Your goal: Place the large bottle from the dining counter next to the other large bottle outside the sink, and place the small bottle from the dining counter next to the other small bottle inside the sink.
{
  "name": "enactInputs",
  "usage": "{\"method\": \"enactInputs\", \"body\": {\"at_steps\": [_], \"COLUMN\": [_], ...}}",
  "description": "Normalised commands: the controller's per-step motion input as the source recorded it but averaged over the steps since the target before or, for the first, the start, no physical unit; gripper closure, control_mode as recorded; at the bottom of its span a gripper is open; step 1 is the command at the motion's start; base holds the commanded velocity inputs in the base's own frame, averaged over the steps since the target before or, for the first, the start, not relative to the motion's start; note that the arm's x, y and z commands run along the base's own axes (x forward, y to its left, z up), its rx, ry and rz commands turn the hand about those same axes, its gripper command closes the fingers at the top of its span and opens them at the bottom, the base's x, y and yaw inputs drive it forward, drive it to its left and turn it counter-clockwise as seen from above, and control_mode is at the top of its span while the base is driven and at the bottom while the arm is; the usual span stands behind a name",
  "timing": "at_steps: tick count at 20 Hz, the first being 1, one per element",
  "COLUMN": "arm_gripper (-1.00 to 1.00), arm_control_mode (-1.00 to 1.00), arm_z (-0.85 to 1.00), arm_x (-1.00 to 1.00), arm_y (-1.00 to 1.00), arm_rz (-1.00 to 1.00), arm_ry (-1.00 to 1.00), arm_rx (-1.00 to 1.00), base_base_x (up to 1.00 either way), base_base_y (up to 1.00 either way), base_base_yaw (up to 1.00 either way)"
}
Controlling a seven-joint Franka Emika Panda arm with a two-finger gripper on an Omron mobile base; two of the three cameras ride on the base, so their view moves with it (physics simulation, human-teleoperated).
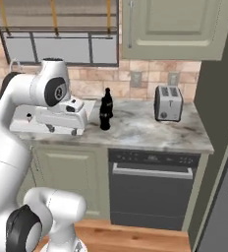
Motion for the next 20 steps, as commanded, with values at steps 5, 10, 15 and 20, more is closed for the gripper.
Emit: {"method": "enactInputs", "body": {"at_steps": [5, 10, 15, 20], "arm_gripper": [-1.0, -1.0, -1.0, -1.0], "arm_control_mode": [1.0, 1.0, 1.0, 1.0], "arm_z": [0.0, 0.0, 0.0, 0.0], "arm_x": [0.0, 0.0, 0.0, 0.0], "arm_y": [0.0, 0.0, 0.0, 0.0], "arm_rz": [0.0, 0.0, 0.0, 0.0], "arm_ry": [0.0, 0.0, 0.0, 0.0], "arm_rx": [0.0, 0.0, 0.0, 0.0], "base_base_x": [0.0, 0.0, -0.03, 0.0], "base_base_y": [0.14, 0.32, 0.02, 0.01], "base_base_yaw": [0.56, 0.9, 1.0, 1.0]}}
